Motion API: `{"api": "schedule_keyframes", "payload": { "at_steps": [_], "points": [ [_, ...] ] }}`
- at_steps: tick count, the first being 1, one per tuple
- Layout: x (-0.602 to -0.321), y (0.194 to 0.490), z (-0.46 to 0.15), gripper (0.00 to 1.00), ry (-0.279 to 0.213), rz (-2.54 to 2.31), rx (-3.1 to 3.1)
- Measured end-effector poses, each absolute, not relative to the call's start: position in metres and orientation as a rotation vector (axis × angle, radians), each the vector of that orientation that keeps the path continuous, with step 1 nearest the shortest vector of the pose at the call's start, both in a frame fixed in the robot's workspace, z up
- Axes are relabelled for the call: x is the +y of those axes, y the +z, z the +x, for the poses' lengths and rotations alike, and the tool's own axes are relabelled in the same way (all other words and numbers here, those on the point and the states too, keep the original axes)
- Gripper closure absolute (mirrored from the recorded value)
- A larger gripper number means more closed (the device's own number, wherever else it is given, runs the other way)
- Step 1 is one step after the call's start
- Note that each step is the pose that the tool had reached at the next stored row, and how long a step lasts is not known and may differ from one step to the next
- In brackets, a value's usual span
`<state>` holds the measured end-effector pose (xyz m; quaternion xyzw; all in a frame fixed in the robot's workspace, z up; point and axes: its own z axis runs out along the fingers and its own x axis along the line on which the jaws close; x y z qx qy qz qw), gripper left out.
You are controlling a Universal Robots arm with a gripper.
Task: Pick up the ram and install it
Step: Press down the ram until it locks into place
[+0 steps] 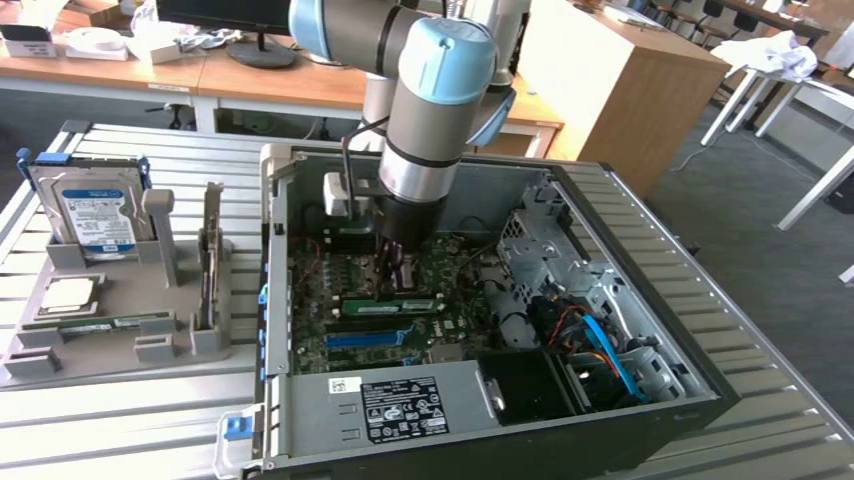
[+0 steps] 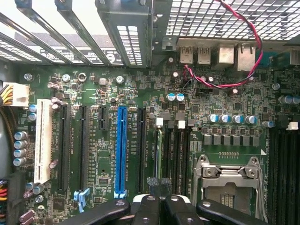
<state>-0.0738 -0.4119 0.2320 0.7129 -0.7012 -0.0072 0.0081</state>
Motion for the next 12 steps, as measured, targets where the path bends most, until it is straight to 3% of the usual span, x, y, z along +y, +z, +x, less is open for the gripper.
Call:
{"api": "schedule_keyframes", "payload": {
  "at_steps": [12],
  "points": [
    [-0.4119, 0.2275, -0.0738, 0.90, -0.023, 2.228, -2.192]
  ]
}}
